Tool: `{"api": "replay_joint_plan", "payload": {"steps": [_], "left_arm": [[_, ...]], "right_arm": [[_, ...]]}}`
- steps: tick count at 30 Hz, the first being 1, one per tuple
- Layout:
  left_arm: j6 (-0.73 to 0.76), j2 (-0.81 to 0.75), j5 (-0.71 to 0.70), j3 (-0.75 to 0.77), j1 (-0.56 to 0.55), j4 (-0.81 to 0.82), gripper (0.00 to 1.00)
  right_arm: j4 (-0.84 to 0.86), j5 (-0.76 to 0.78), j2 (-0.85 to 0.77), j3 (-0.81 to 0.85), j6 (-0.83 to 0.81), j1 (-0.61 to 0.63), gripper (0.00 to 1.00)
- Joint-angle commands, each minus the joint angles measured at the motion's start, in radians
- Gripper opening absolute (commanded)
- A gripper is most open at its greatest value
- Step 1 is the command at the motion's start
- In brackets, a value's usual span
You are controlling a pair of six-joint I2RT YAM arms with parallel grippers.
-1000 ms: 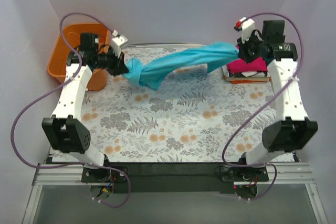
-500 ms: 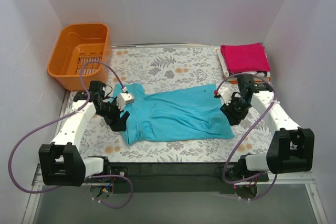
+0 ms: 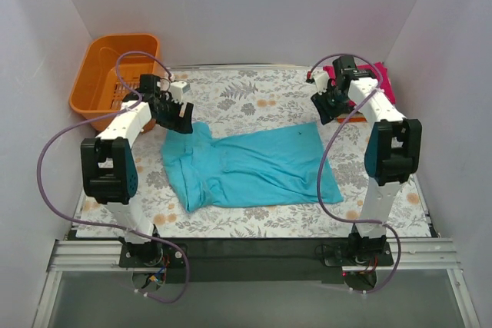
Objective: Fold and stack the t-shirts
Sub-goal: Flatten the tshirt out
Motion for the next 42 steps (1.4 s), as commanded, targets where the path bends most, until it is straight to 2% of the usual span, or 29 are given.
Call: {"api": "replay_joint_plan", "payload": {"steps": [1, 3, 4, 6, 7, 8, 12, 15, 16, 21, 25, 30, 34, 42], "left_arm": [[-0.092, 0.047, -0.132, 0.094, 0.005, 0.072, 0.69], [-0.100, 0.060, -0.165, 0.091, 0.005, 0.090, 0.70], [-0.121, 0.063, -0.200, 0.087, 0.005, 0.101, 0.79], [-0.149, 0.073, -0.219, 0.079, 0.005, 0.115, 0.80], [-0.187, 0.090, -0.220, 0.082, 0.005, 0.115, 0.83], [-0.207, 0.095, -0.210, 0.085, 0.005, 0.110, 0.98], [-0.351, 0.104, -0.237, 0.058, -0.018, 0.128, 0.98], [-0.427, 0.124, -0.317, 0.035, -0.053, 0.142, 0.98], [-0.449, 0.130, -0.334, 0.030, -0.061, 0.156, 0.98], [-0.499, 0.172, -0.430, 0.034, -0.075, 0.178, 0.87], [-0.464, 0.143, -0.473, 0.033, -0.075, 0.167, 0.85], [-0.418, 0.020, -0.521, -0.027, -0.075, 0.106, 0.94], [-0.388, -0.052, -0.556, -0.110, -0.058, 0.105, 0.95], [-0.391, -0.003, -0.567, -0.176, -0.032, 0.136, 0.93]], "right_arm": [[0.017, 0.047, 0.115, 0.158, 0.077, 0.010, 0.43], [0.020, 0.054, 0.146, 0.193, 0.075, 0.022, 0.44], [0.020, 0.061, 0.172, 0.201, 0.080, 0.027, 0.45], [0.023, 0.067, 0.205, 0.215, 0.086, 0.039, 0.49], [0.021, 0.071, 0.215, 0.219, 0.100, 0.047, 0.51], [0.020, 0.071, 0.226, 0.223, 0.107, 0.048, 0.52], [0.021, 0.065, 0.252, 0.218, 0.139, 0.056, 0.53], [0.021, 0.067, 0.269, 0.210, 0.158, 0.056, 0.54], [0.021, 0.068, 0.275, 0.206, 0.162, 0.056, 0.64], [0.021, 0.088, 0.291, 0.207, 0.167, 0.058, 0.66], [0.021, 0.088, 0.272, 0.200, 0.150, 0.056, 0.66], [0.021, 0.114, 0.271, 0.189, 0.138, 0.056, 0.68], [0.026, 0.101, 0.288, 0.207, 0.147, 0.056, 0.69], [0.024, 0.053, 0.329, 0.221, 0.167, 0.058, 0.68]]}}
